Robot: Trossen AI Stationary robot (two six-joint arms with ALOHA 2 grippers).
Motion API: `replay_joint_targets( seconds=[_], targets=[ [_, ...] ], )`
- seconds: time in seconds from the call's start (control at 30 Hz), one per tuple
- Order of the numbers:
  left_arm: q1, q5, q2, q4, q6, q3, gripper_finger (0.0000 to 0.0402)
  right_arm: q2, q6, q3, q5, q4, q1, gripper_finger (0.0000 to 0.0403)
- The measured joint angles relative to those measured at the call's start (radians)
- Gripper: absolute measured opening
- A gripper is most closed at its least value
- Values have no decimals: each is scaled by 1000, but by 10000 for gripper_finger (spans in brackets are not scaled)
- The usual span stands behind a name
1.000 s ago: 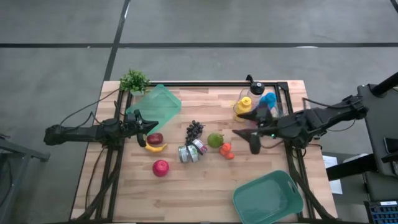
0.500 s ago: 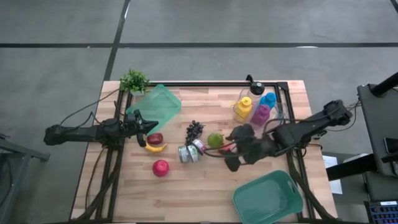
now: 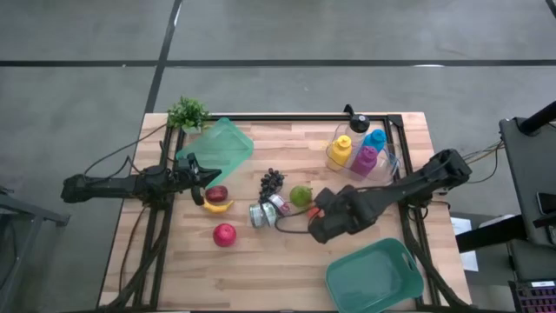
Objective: Pick & Place Food Item
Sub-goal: Put the orange tangerines into the dark green bin
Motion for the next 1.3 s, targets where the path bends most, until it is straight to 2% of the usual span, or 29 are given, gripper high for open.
replay_joint_targets(
  seconds=[0.33,0.57,0.83,1.1,1.3],
  targets=[
    [0,0,0,0,0,0,1,33,-127,-31,-34,81,-53,321],
    [0,0,0,0,0,0,1,-5,-247,-170,-97,277,-118,321],
    [0,0,0,0,0,0,1,-19,-204,-283,-102,361,-137,321],
    [0,0,0,0,0,0,1,-19,-192,-405,-87,572,-150,319],
    [0,0,0,0,0,0,1,-19,-176,-433,-77,610,-153,280]
  ],
)
